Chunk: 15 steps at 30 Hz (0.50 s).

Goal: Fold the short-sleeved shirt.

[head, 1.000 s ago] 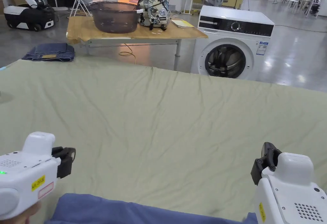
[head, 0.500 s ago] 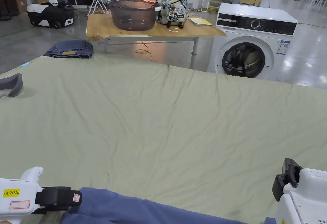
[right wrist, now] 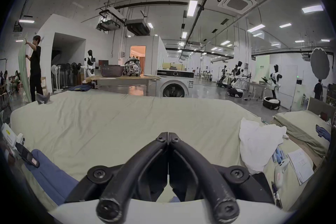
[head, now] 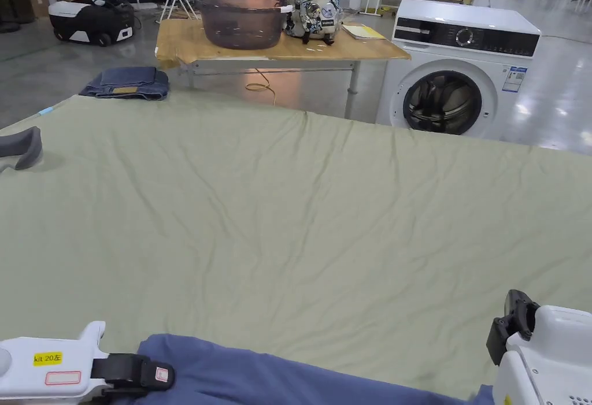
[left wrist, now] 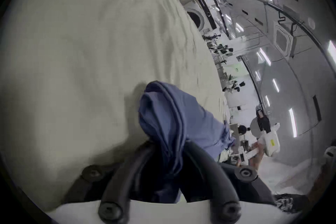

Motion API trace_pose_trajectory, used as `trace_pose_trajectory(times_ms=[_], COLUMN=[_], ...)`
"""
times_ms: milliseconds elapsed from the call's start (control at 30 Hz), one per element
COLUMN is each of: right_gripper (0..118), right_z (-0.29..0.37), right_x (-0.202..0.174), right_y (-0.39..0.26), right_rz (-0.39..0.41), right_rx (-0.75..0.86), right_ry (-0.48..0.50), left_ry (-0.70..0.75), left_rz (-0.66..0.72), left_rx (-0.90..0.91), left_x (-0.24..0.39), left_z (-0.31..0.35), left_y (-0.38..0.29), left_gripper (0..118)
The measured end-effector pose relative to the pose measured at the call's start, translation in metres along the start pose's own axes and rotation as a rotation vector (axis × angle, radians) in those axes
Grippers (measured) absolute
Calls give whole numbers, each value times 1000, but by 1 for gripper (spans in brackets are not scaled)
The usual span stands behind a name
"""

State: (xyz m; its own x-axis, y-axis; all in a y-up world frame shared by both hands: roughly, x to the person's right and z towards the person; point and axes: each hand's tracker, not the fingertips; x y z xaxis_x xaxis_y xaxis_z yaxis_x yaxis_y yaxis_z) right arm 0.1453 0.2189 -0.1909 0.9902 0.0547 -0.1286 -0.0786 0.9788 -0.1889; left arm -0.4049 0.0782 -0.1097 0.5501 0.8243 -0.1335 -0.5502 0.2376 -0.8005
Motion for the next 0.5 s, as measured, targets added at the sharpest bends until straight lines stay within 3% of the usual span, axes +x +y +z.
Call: trace_pose_trajectory(times_ms=[500], right_gripper=[0], right_z=[1], right_x=[1], right_y=[-4], right_rz=[20], right_rx=[-24], right_ry=[7], left_ry=[90], left_rz=[-113], left_rx=[124], left_x=[48], left_z=[47], left_y=[12], left_gripper=[3])
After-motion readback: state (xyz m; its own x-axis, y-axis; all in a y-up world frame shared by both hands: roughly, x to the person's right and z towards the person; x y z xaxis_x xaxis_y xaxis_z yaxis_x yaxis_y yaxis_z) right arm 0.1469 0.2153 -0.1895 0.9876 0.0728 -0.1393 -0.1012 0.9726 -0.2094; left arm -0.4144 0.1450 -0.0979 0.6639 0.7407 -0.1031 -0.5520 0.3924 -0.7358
